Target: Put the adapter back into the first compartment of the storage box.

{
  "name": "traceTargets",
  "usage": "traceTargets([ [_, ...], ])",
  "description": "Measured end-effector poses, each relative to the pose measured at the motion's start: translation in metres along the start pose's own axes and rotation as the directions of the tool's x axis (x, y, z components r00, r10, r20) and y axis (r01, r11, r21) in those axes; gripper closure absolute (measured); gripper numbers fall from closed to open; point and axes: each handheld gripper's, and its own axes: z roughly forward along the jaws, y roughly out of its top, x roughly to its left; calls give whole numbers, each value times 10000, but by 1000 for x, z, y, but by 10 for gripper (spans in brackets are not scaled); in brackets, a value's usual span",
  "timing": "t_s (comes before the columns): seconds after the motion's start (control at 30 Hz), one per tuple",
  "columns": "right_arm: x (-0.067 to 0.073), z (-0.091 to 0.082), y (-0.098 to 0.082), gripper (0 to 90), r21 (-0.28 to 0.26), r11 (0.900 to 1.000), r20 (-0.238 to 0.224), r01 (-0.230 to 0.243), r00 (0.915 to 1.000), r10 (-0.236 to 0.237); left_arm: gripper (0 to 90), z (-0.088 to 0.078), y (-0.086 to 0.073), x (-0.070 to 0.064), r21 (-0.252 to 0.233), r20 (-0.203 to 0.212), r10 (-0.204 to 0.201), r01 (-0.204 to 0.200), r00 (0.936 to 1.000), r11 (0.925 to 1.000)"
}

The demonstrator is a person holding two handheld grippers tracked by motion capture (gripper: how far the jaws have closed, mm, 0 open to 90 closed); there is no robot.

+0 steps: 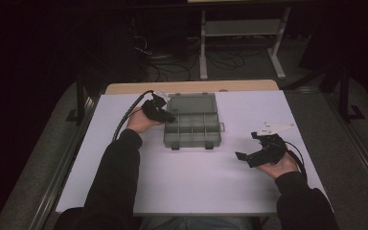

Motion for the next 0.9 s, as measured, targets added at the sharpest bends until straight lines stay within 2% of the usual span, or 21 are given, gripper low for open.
traceTargets([
  [0.2, 0, 0, 0, 0, 0, 10000, -7, -17, 10000, 17, 764, 4, -1, -1, 222, 22, -1, 0, 10000, 9998],
  [0.33, 0, 0, 0, 0, 21, 10000, -5, -9, 10000, 9, 763, 4, 0, -3, 349, -109, 110, -106, 9999, 9993],
  [0.57, 0, 0, 0, 0, 1, 10000, -6, -20, 10000, 20, 758, 2, 0, -3, 291, 24, 49, -49, 10000, 9996],
  [0.9, 0, 0, 0, 0, 6, 10000, -1, -27, 10000, 27, 657, -5, 2, -5, 114, 84, -51, 50, 10000, 9999],
])
